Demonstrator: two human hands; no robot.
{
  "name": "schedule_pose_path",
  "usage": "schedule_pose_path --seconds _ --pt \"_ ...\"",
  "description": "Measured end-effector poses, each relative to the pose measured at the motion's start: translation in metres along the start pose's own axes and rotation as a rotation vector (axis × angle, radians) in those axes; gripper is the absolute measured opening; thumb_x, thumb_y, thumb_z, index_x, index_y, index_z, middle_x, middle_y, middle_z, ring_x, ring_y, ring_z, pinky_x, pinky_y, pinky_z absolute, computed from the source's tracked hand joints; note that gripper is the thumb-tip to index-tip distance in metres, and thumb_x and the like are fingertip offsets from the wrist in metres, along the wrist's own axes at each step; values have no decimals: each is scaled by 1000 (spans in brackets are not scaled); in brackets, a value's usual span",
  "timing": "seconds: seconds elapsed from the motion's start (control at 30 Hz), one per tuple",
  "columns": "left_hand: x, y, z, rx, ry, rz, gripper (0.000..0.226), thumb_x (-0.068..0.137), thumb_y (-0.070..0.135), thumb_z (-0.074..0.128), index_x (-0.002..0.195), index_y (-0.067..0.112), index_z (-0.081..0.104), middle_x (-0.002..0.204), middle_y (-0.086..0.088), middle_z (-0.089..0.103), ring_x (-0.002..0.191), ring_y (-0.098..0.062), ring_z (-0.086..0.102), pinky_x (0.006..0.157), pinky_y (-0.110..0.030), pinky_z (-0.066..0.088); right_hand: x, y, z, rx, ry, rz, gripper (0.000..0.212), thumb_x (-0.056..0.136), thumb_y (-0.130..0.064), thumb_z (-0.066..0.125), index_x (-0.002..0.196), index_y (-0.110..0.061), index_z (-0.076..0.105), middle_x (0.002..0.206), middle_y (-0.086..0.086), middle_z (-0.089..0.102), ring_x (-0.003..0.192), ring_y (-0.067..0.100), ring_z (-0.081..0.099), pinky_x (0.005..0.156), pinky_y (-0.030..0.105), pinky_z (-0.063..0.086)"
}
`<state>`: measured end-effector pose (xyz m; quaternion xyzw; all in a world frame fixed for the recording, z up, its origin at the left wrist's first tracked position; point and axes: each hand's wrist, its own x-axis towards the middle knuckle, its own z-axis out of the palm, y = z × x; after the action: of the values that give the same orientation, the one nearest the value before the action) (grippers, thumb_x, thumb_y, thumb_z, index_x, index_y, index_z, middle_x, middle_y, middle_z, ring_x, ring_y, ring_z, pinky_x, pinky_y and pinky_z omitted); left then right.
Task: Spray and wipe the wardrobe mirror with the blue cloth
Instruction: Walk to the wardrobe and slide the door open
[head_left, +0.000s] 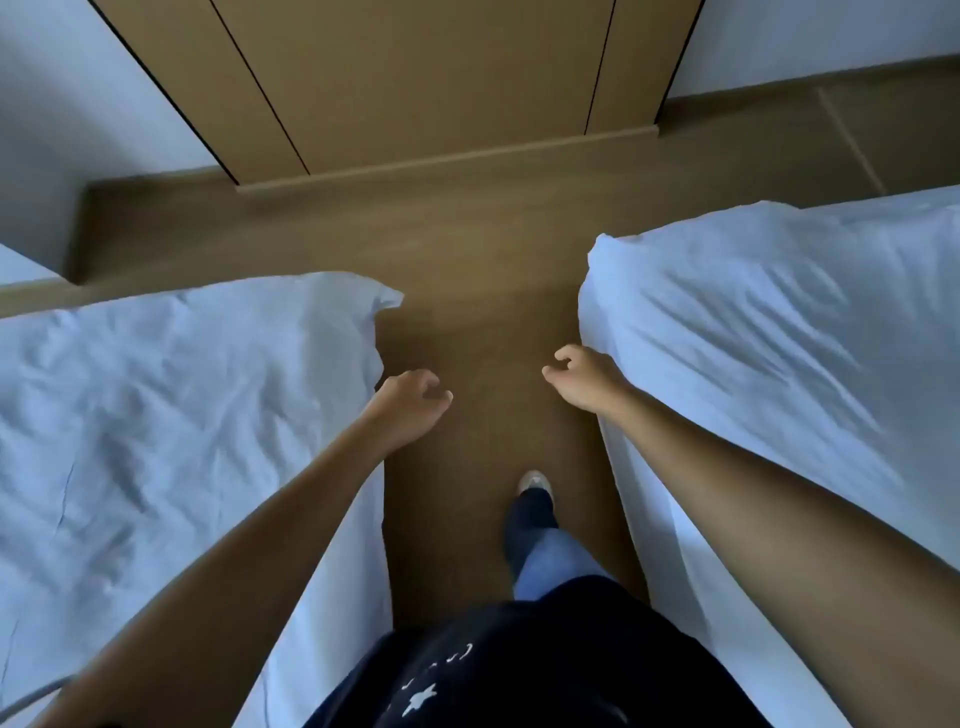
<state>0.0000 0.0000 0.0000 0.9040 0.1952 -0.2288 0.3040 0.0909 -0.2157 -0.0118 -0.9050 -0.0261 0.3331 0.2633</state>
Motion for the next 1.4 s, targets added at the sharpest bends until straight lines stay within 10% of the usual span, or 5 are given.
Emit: schedule_pose_path --seconds 0.47,0.6,0.73,0.87,1.4 --pt "210 135 -75 -7 -117 27 34 95 32 50 122 12 58 126 -10 61 116 -26 56 96 -35 46 160 -14 -132 203 8 231 41 98 -23 43 134 -5 49 137 9 53 125 26 49 98 35 42" --pt "305 153 -114 13 -135 52 44 94 32 52 133 12 52 134 -9 57 118 -25 56 98 -33 46 239 -32 -166 277 71 279 17 95 -27 43 108 -21 53 103 -2 54 90 13 50 74 24 37" --pt "395 179 -156 -3 -148 81 42 94 27 56 132 10 53 131 -11 58 113 -25 59 85 -23 41 303 -66 -208 337 109 357 45 97 -27 45 140 -13 47 130 6 56 116 22 54 90 29 44" --pt "470 219 -191 46 -190 120 41 95 31 54 132 13 53 129 -8 57 93 -19 58 79 -25 43 357 -88 -250 418 176 390 44 96 -28 51 137 -14 50 131 6 59 118 23 56 92 27 42" --pt "726 509 -170 298 -354 381 39 95 31 55 128 10 56 132 -10 57 120 -23 54 86 -21 36 561 21 -478 636 279 589 40 101 -25 43 138 -10 47 139 13 50 125 27 50 94 30 39"
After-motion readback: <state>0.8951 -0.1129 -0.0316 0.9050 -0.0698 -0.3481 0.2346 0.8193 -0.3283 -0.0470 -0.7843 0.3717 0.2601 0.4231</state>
